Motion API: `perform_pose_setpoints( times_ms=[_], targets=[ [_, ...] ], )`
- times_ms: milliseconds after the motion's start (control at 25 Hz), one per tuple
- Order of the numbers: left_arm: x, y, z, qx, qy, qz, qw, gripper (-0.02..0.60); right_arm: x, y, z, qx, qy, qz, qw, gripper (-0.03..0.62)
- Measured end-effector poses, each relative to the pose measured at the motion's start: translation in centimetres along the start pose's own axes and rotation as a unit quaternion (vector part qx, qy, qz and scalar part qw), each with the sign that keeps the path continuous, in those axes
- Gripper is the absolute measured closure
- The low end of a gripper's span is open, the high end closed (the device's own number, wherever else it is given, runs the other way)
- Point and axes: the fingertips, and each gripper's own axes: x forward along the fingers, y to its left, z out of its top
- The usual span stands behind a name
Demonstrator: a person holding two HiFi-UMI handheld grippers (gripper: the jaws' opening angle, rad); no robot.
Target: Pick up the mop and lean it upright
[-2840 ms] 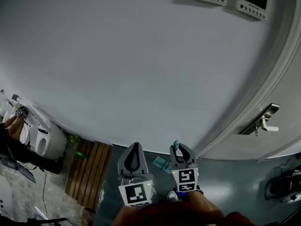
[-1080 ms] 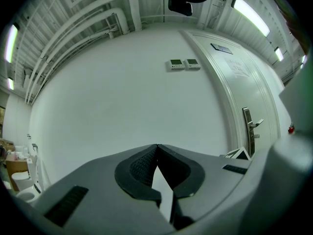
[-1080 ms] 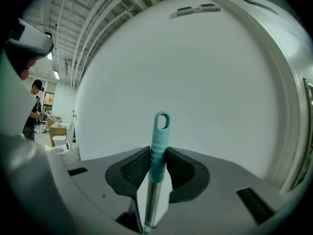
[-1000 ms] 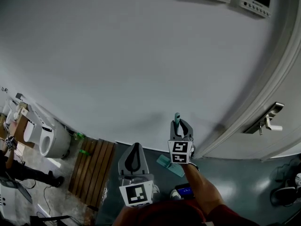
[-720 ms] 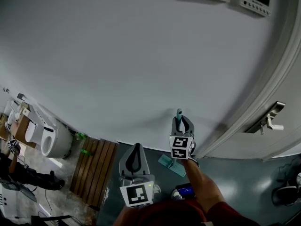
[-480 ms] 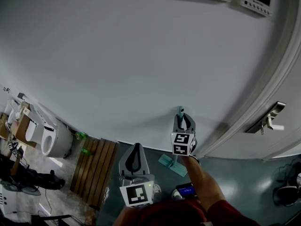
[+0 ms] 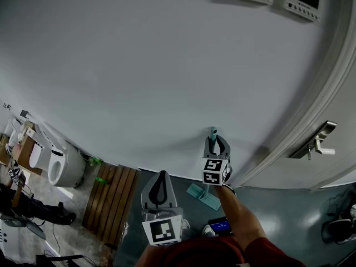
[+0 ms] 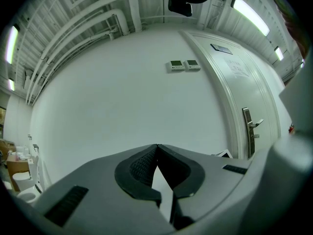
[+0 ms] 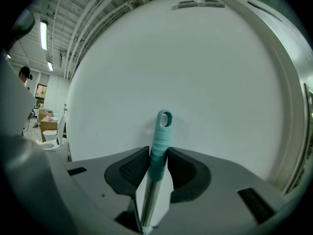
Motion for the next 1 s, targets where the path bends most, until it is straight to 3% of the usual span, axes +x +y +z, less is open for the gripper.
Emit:
perform_pose_setpoints(
  times_ms=[120, 280, 1000],
  targets=[
    [0.0, 0.2, -0.1, 0.001, 0.002, 0.001, 1.0, 0.568, 0.0, 0.2, -1.3, 0.014, 0.024, 0.005, 1.0, 0.416],
    [0.0, 0.2, -0.4, -0.001, 0.007, 0.0, 1.0, 0.568, -0.6, 0.6, -1.4, 0.014, 0.016, 0.007, 1.0, 0.402],
    [-0.2, 0.2, -0.4, -0.008, 0.004, -0.004, 1.0, 0.568, -1.9, 1.0, -0.5, 0.019, 0.003, 0.012, 1.0, 0.399]
  ],
)
